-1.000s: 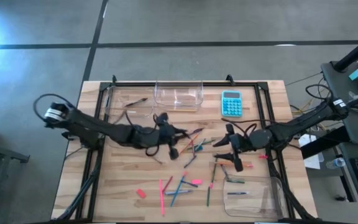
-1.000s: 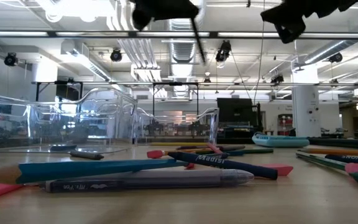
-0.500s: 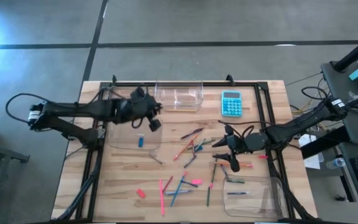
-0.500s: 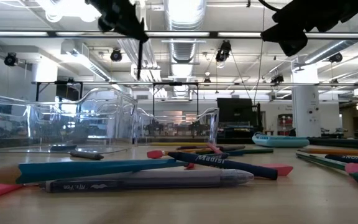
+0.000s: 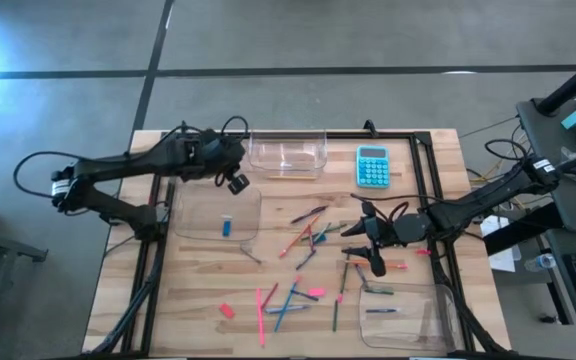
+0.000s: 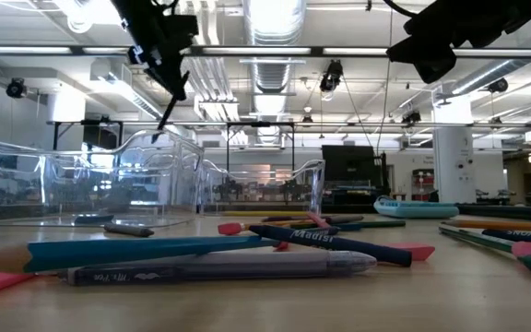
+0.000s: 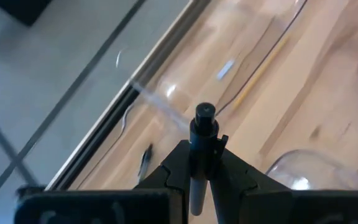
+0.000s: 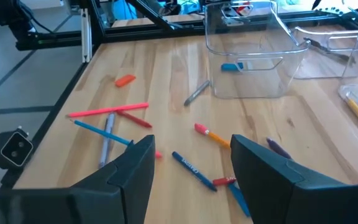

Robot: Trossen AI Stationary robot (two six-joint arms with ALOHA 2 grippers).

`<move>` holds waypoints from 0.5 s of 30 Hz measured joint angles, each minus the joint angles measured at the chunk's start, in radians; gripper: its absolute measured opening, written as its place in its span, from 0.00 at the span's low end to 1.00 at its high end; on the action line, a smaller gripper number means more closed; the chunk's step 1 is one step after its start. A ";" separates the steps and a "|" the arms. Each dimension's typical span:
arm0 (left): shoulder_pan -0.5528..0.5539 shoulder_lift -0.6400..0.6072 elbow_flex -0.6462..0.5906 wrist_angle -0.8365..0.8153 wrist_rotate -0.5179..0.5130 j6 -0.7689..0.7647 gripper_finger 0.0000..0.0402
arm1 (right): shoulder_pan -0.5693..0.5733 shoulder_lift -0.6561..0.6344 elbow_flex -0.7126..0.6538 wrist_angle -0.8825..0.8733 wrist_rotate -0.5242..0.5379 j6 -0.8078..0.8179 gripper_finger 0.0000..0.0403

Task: Sort crayons/erasers/pens/pencils in bins
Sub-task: Put the black pen into the top left transparent bin

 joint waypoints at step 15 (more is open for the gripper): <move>0.097 0.168 0.190 -0.273 -0.013 0.032 0.05 | 0.000 0.000 -0.001 -0.002 0.000 -0.027 0.50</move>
